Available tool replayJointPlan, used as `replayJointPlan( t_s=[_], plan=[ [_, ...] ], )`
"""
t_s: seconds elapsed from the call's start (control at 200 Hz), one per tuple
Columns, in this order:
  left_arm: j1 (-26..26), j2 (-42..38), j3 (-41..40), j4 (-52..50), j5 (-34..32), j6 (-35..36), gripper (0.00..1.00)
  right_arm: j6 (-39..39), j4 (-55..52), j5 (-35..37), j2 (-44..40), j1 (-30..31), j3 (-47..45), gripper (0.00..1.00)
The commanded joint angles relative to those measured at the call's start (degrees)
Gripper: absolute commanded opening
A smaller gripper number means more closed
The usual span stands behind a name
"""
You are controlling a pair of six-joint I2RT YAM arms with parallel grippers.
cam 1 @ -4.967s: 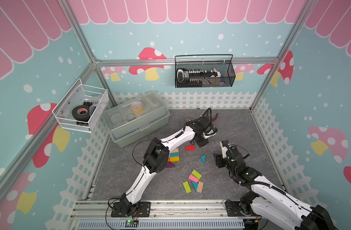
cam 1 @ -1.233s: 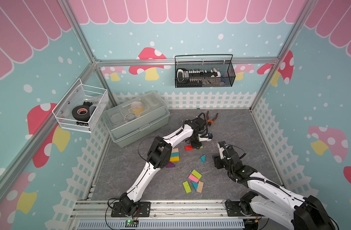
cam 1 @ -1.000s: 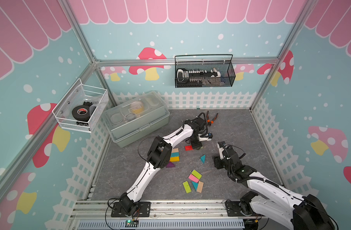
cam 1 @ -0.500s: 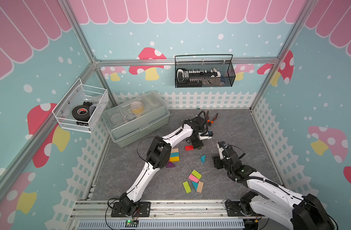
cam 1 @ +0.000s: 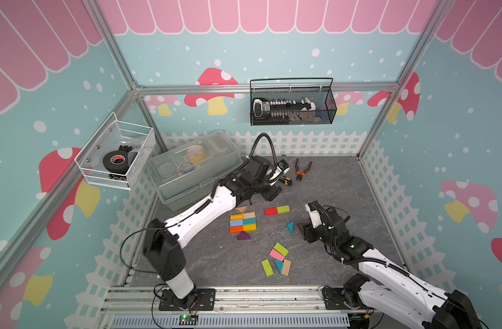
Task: Assemble a piece of candy with building blocks
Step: Pick up the building block from the center of the board.
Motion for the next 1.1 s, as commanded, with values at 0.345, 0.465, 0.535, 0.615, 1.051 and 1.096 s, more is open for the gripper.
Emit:
replayJointPlan(
  t_s=[0.345,0.465,0.535,0.615,1.051,1.096],
  plan=[
    [0.4,-36.2,-26.6,-5.1,-10.3,-22.9,0.78,-5.9,-11.7,-3.1,21.2,11.9,10.2,0.64],
    [0.5,-40.8,-27.9,-9.6,-11.4,-24.7,0.77,-6.2,-12.2,-4.9,24.7,12.1,11.4,0.64],
    [0.4,-42.3,-28.2,-11.9,-11.5,-25.9,0.78,-6.2,-12.6,-4.6,26.1,12.2,12.1,0.64],
    [0.4,-43.3,-28.6,-14.0,-11.3,-26.7,0.78,-6.6,-12.2,-5.8,27.3,12.3,12.3,0.64],
    [0.4,-43.8,-29.5,-15.2,-11.9,-25.8,0.77,-5.4,-15.7,-3.3,32.4,12.9,15.7,0.56],
    [0.5,-43.7,-29.6,-15.3,-12.0,-25.8,0.77,-4.9,-16.5,-2.0,32.8,12.9,16.1,0.54]
  ],
)
